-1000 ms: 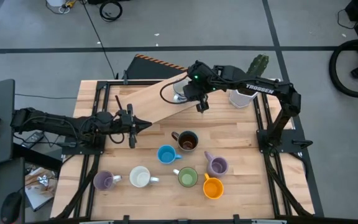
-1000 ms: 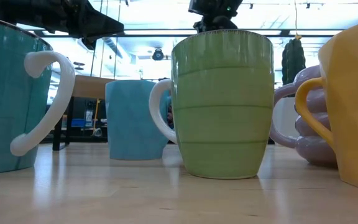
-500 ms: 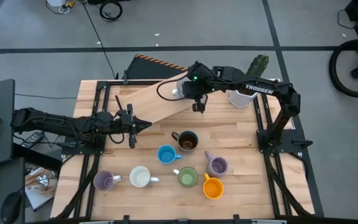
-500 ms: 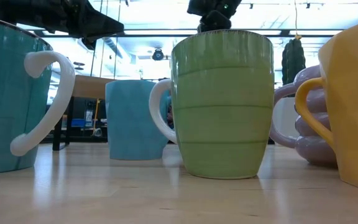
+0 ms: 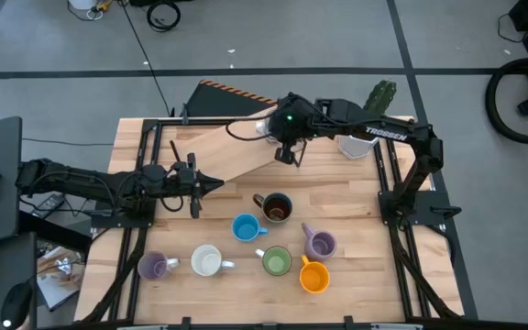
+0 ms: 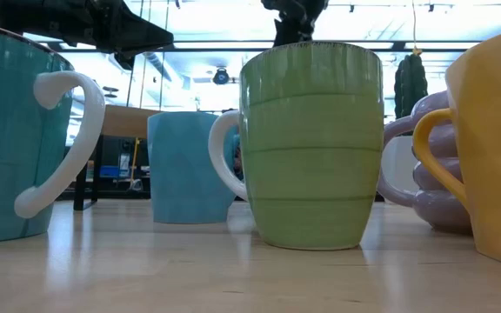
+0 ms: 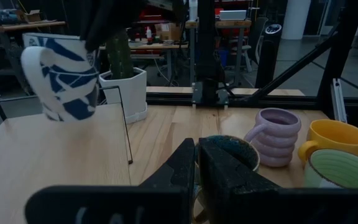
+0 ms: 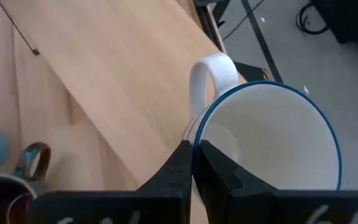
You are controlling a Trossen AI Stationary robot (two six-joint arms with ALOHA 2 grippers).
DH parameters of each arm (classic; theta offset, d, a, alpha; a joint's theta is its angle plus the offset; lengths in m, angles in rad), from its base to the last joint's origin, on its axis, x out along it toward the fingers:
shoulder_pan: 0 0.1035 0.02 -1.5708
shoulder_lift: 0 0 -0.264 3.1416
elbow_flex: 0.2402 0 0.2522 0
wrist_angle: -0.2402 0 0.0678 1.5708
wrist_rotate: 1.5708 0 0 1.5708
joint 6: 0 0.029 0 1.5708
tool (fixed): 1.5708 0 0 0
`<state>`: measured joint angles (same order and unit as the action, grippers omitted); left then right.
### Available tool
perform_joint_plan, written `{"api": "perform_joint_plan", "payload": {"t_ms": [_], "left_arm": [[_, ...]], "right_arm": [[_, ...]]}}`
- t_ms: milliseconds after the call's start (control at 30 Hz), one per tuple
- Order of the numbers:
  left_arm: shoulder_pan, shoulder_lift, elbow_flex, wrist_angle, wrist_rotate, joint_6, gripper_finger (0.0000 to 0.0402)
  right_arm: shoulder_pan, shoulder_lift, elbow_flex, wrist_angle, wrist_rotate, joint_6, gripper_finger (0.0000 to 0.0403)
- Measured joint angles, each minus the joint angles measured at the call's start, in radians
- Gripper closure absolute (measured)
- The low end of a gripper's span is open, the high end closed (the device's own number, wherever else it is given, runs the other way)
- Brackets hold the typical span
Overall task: Place coffee mugs
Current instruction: Put the pattern white mug on the shelf
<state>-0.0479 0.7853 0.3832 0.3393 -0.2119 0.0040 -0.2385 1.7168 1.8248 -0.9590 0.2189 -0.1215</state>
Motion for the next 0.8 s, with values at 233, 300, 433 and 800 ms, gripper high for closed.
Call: {"api": "perform_joint_plan", "payload": {"t_ms": [233,300,433,800], "left_arm": [[0.000,0.000,0.000,0.000,0.000,-0.007,0.0374],[0.000,0.000,0.000,0.000,0.000,-0.019,0.0374],[0.000,0.000,0.000,0.000,0.000,-0.020,0.0374],[0.000,0.000,0.000,0.000,0.000,-0.021,0.0374]], "right_arm": [[-0.008,0.000,0.008,-0.091,-0.009,0.070,0.0380],[-0.013,0.000,0.008,-0.094,-0.009,0.075,0.0380],[-0.022,0.000,0.008,-0.111,-0.020,0.072,0.0380],[-0.037,-0.001,-0.019,-0.115,-0.058,0.069,0.0373]]}}
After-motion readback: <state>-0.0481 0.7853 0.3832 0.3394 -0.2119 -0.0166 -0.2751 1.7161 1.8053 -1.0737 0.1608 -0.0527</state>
